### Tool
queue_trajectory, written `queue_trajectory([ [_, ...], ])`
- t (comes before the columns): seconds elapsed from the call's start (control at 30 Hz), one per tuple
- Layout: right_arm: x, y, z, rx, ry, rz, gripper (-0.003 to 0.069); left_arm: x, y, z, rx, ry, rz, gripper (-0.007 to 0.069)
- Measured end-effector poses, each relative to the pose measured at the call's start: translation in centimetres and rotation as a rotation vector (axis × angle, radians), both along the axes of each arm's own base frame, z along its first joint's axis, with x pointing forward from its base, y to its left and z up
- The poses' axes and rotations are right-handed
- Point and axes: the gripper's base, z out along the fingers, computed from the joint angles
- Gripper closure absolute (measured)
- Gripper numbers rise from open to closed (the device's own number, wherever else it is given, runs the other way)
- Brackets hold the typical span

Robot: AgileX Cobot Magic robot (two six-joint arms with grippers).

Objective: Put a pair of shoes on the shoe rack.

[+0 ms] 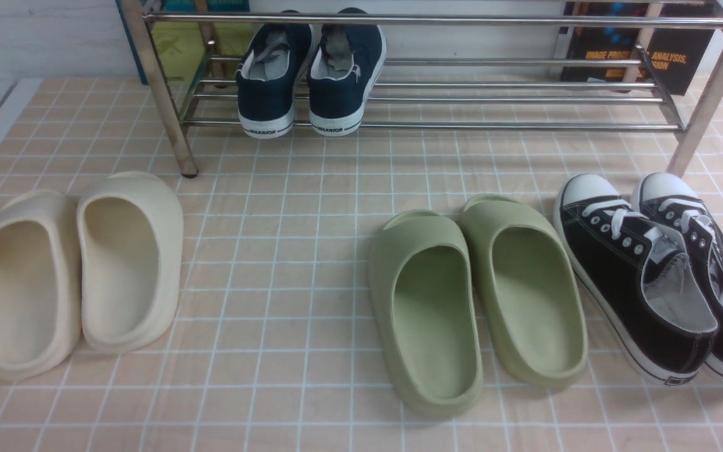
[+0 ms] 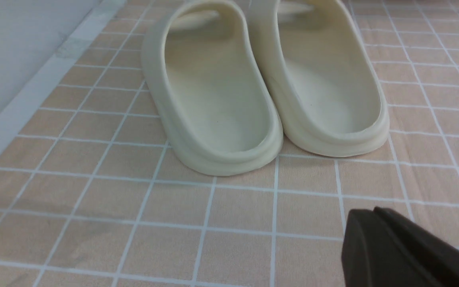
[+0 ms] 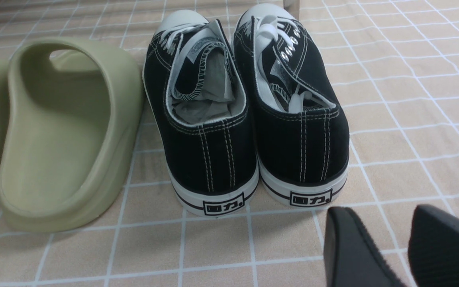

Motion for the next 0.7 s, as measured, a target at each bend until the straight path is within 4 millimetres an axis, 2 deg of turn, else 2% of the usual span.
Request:
queue_trajectory([
  [0.7, 0.0, 0.0, 0.0, 0.0, 0.0, 0.0, 0.042, -0.01, 0.0, -0.02, -0.011, 0.001, 0.004, 0.058],
])
